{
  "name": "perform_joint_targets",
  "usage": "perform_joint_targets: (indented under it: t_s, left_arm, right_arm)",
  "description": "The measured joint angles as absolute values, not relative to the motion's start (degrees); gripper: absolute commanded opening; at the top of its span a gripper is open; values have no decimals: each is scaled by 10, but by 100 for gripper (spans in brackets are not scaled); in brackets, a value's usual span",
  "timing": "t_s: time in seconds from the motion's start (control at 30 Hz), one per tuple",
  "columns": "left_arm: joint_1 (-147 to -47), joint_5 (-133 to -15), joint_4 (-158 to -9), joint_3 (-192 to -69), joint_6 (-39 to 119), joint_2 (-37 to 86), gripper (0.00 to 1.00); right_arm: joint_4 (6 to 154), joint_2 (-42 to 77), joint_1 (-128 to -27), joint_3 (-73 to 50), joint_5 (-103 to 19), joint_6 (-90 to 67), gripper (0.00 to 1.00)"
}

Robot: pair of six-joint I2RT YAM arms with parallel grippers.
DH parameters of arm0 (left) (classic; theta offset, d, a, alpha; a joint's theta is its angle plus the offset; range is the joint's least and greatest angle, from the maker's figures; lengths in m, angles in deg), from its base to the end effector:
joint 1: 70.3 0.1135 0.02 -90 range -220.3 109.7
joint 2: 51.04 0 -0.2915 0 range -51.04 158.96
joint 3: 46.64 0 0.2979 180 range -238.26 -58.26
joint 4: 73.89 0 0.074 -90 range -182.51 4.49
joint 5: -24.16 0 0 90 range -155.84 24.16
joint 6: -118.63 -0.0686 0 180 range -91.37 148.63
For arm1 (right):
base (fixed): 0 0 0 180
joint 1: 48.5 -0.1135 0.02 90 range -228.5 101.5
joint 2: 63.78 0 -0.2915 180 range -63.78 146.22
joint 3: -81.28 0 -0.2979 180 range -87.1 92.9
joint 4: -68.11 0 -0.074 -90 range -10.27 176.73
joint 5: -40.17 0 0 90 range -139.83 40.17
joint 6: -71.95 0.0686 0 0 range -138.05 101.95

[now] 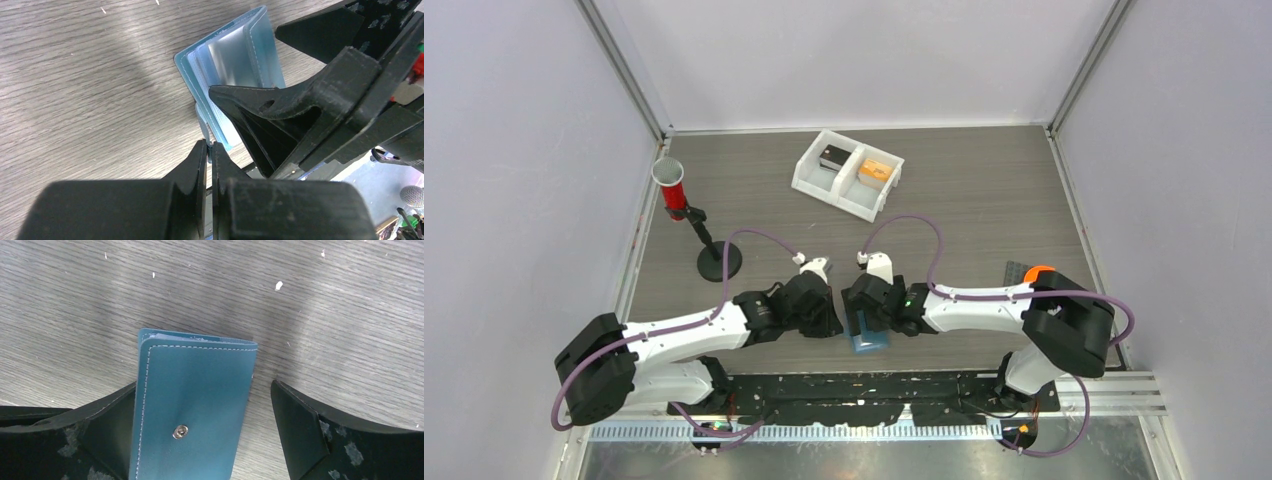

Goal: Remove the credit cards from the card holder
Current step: Open the card holder at the center of the board.

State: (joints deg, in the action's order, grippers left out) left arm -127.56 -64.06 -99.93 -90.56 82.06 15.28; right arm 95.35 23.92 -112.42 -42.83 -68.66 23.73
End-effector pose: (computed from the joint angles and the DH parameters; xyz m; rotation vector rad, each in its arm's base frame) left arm 0.1494 -0.2284 0.1603 0.0714 2.5933 -0.7868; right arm 0.1662 0.2893 0.1286 -0.3738 2.5184 0.3065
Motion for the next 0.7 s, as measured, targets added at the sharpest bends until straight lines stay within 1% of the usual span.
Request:
perform_joint_targets:
  t_s: [0.2,0.33,0.7]
  left_arm:
    - [-1276,-638,-999,-900,822,148,0]
    - [-1276,-628,-1005,-899,822,144,0]
    - [-1276,-600,-1047,-901,822,144,0]
  right_arm:
    - [951,244,-1125,-426,-692,241,100]
    - [953,242,-1126,-426,-699,241,93]
    - [997,192,-1125,-443,-729,226,79]
